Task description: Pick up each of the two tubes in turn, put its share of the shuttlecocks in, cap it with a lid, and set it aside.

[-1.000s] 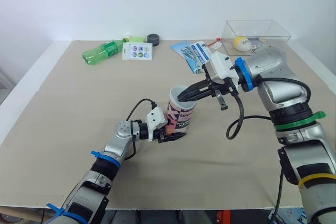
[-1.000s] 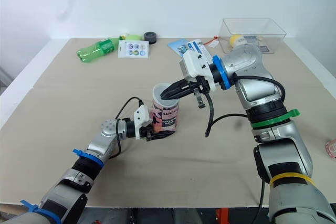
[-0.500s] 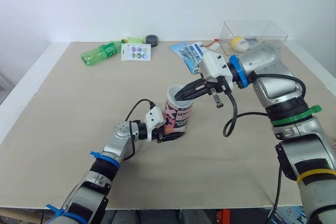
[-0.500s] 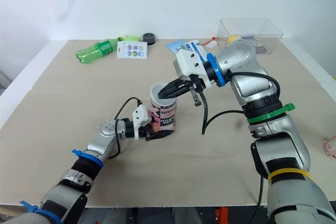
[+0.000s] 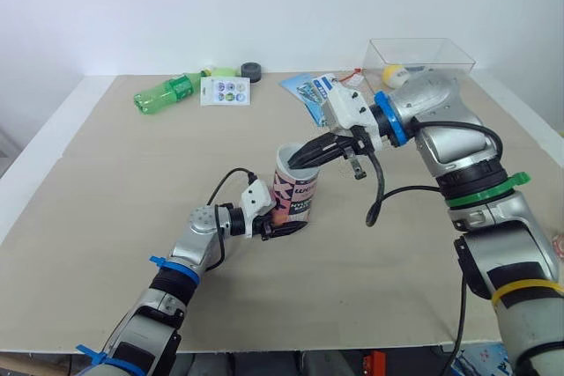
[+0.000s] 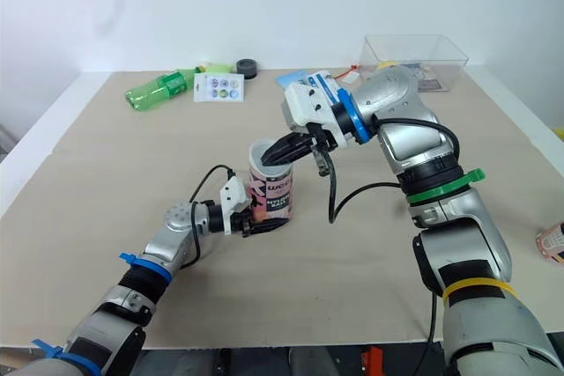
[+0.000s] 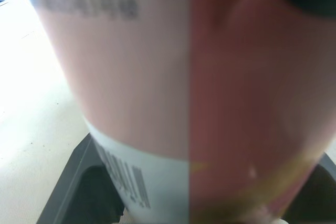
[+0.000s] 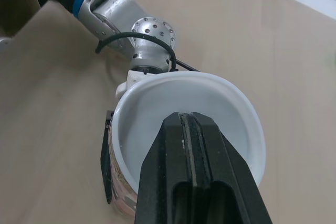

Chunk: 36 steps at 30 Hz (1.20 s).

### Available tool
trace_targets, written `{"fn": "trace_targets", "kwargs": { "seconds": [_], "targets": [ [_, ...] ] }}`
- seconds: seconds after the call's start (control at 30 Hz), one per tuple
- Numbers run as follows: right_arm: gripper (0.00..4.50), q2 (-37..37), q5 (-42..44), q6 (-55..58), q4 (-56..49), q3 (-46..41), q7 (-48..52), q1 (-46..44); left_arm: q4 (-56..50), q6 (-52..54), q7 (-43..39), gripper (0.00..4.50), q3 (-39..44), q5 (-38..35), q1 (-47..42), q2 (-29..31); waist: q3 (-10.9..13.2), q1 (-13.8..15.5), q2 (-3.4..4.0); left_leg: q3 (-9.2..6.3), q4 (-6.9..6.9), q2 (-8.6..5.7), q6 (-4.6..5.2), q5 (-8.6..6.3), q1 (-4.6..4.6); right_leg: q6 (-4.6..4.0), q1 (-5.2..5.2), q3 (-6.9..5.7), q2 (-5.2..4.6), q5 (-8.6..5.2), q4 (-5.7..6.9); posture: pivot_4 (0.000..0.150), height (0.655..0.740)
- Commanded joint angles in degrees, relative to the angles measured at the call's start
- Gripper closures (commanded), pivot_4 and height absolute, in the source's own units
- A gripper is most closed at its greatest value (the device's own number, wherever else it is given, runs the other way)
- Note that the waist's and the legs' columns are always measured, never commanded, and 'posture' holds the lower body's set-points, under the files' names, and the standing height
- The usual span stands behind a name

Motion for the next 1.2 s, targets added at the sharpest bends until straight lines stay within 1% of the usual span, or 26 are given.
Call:
{"fn": "trace_targets", "kwargs": {
  "seconds": [0.03, 0.1, 0.23, 0.33, 0.6, 0.83, 1.0, 1.1, 1.2],
  "targets": [
    [4.44, 3.6, -2.32, -3.42, 2.05, 4.01, 2.2, 2.18, 1.71, -0.01, 0.37, 1.72, -1.52, 1.95, 0.71, -0.27, -0.03, -0.11, -0.05, 0.0, -0.02, 0.0, -0.01, -0.01, 0.11, 0.0, 0.0, 0.0, 0.0, 0.0, 0.0, 0.15, 0.74],
    [4.44, 5.11, -0.44, -0.93, 2.09, 2.83, 2.06, 2.32, 1.82, -0.12, 0.33, 1.72, -1.45, 2.0, 0.6, -0.35, -0.08, -0.2, -0.14, 0.0, -0.09, 0.0, -0.03, -0.03, 0.29, -0.04, 0.06, 0.0, 0.0, -0.02, 0.0, 0.15, 0.74],
    [4.44, 6.34, 1.73, 11.15, 0.97, 1.61, 0.85, 1.69, 2.05, -0.31, 0.24, 1.72, -1.37, 2.08, 0.46, -0.49, -0.08, -0.22, -0.14, -0.01, -0.18, 0.01, -0.03, -0.03, 0.44, -0.07, 0.13, 0.02, 0.0, 0.0, 0.0, 0.15, 0.74],
    [4.44, 6.74, 1.67, 14.77, 0.36, 1.07, 0.29, 1.26, 2.11, -0.38, 0.24, 1.72, -1.4, 2.14, 0.49, -0.55, -0.08, -0.21, -0.15, -0.03, -0.19, 0.0, -0.03, -0.03, 0.43, -0.1, 0.13, 0.01, -0.01, -0.01, 0.0, 0.15, 0.74],
    [4.44, 6.0, -4.17, 11.45, 1.81, 4.02, 0.09, 0.38, 2.43, -0.52, 0.26, 1.72, -1.44, 2.29, 0.32, -0.73, -0.09, -0.22, -0.16, -0.02, -0.19, -0.01, -0.2, -0.13, 0.47, -0.1, 0.11, 0.01, -0.01, -0.01, -0.01, 0.15, 0.74],
    [4.44, 5.07, -11.58, 7.69, 4.38, 8.73, 0.24, 0.29, 2.79, -0.88, 0.11, 1.72, -1.35, 2.42, 0.09, -0.93, -0.61, -0.22, -0.22, -0.1, -0.19, -0.03, -0.34, -0.22, 0.65, -0.1, 0.13, -0.07, -0.1, -0.02, -0.03, 0.15, 0.74],
    [4.44, 5.18, -11.74, 9.88, 4.04, 9.28, 1.9, 0.71, 2.53, -0.97, 0.08, 1.72, -1.32, 2.35, 0.14, -0.73, -0.9, -0.22, -0.18, -0.35, -0.15, -0.11, -0.53, -0.34, 0.79, -0.14, 0.12, -0.35, -0.3, -0.04, -0.11, 0.15, 0.74],
    [4.44, 4.04, -9.25, 12.45, 2.9, 11.06, 2.22, 1.01, 2.36, -0.99, 0.01, 1.72, -1.31, 2.42, 0.27, -0.66, -1.04, -0.22, -0.07, -0.63, -0.13, -0.14, -0.62, -0.4, 0.81, -0.2, 0.12, -0.51, -0.3, -0.08, -0.13, 0.15, 0.74],
    [4.44, 3.58, -8.81, 13.57, 2.84, 12.1, 2.22, 1.03, 2.35, -1.03, -0.01, 1.72, -1.37, 2.47, 0.27, -0.67, -1.15, -0.22, 0.06, -0.69, -0.14, -0.14, -0.65, -0.45, 0.82, -0.22, 0.12, -0.58, -0.3, -0.09, -0.13, 0.15, 0.74]
  ]
}}
